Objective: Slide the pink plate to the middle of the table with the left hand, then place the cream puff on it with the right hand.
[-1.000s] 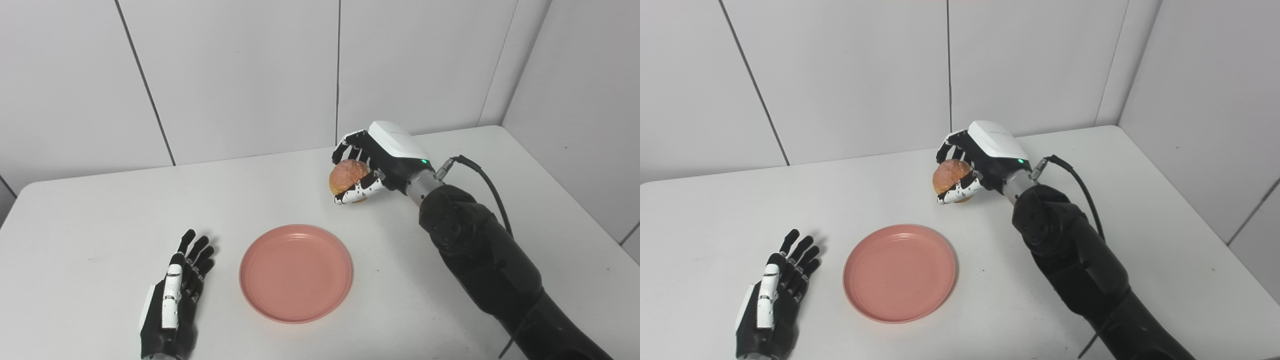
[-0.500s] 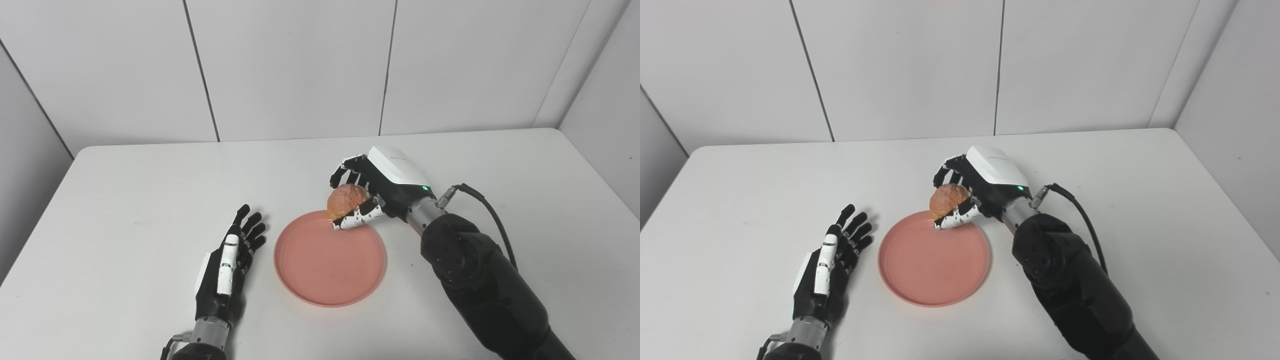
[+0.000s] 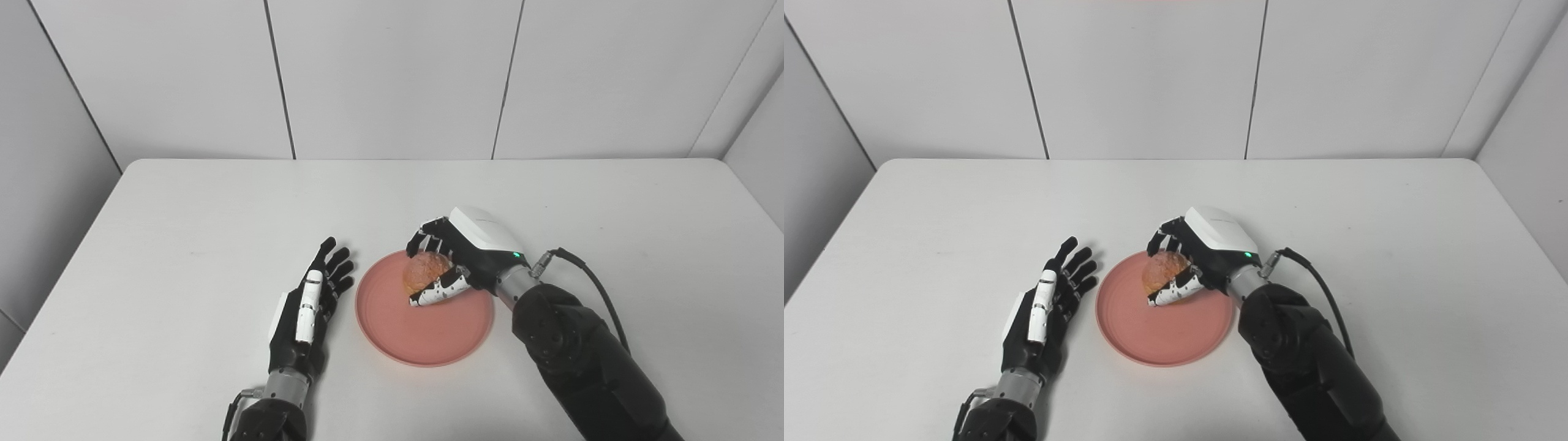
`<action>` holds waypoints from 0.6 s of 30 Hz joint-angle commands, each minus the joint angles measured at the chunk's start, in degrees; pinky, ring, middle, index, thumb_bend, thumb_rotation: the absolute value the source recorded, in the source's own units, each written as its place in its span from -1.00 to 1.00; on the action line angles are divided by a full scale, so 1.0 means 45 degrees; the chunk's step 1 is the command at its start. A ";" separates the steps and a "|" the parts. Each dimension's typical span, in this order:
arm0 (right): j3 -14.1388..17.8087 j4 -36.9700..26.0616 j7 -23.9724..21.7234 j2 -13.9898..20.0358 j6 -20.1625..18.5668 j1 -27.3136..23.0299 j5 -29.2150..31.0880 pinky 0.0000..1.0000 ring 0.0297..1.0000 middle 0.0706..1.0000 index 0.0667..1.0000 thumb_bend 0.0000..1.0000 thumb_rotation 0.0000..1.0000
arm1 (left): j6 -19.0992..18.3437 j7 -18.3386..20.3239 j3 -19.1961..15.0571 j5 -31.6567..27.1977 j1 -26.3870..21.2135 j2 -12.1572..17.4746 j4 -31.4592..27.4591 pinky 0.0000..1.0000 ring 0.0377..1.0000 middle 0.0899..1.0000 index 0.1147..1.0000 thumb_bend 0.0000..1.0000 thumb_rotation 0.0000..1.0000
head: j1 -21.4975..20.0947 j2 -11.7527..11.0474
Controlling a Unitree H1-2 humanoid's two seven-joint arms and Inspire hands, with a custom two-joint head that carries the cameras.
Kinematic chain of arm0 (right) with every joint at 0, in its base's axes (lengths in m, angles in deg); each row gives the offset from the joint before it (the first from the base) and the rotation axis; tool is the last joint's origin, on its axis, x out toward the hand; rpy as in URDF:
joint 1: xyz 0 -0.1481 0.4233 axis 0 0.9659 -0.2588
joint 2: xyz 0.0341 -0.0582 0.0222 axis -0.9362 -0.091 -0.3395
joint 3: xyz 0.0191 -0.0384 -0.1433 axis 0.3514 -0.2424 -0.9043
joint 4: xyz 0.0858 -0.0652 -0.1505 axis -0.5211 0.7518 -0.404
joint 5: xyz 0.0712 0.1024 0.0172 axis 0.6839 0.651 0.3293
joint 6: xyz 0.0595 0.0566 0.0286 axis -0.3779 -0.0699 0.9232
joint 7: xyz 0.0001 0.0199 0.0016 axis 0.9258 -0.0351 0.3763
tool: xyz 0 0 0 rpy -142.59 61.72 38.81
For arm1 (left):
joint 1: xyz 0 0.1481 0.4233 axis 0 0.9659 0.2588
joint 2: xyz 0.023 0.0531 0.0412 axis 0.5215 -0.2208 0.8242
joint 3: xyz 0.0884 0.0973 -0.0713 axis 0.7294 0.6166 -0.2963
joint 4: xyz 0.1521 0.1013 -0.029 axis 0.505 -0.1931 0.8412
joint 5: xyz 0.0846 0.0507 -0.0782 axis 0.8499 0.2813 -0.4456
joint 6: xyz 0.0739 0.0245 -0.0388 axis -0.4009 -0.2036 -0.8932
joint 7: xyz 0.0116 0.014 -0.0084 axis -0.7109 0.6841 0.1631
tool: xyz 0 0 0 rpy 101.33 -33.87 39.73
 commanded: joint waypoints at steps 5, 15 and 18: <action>-0.0304 0.0184 0.0459 -0.0396 0.0828 -0.0153 -0.0340 -0.41 -0.28 -0.23 -0.01 0.04 -1.00 | -0.0997 -0.0247 0.0076 0.0223 0.0424 -0.0180 0.0484 0.81 0.80 0.80 0.79 -0.15 1.00 | 0.0056 0.0107; -0.0552 0.0913 0.0781 -0.0574 0.1305 0.0195 -0.0452 -0.48 -0.34 -0.26 -0.01 0.04 -1.00 | -0.1087 -0.0209 0.0061 0.0183 0.0407 -0.0211 0.0404 0.83 0.81 0.81 0.80 -0.15 1.00 | 0.0079 0.0243; -0.0605 0.1074 0.0872 -0.0563 0.1437 0.0246 -0.0569 -0.46 -0.33 -0.26 -0.01 0.04 -1.00 | -0.1160 -0.0232 0.0064 0.0210 0.0412 -0.0213 0.0341 0.82 0.80 0.80 0.79 -0.15 1.00 | 0.0077 0.0271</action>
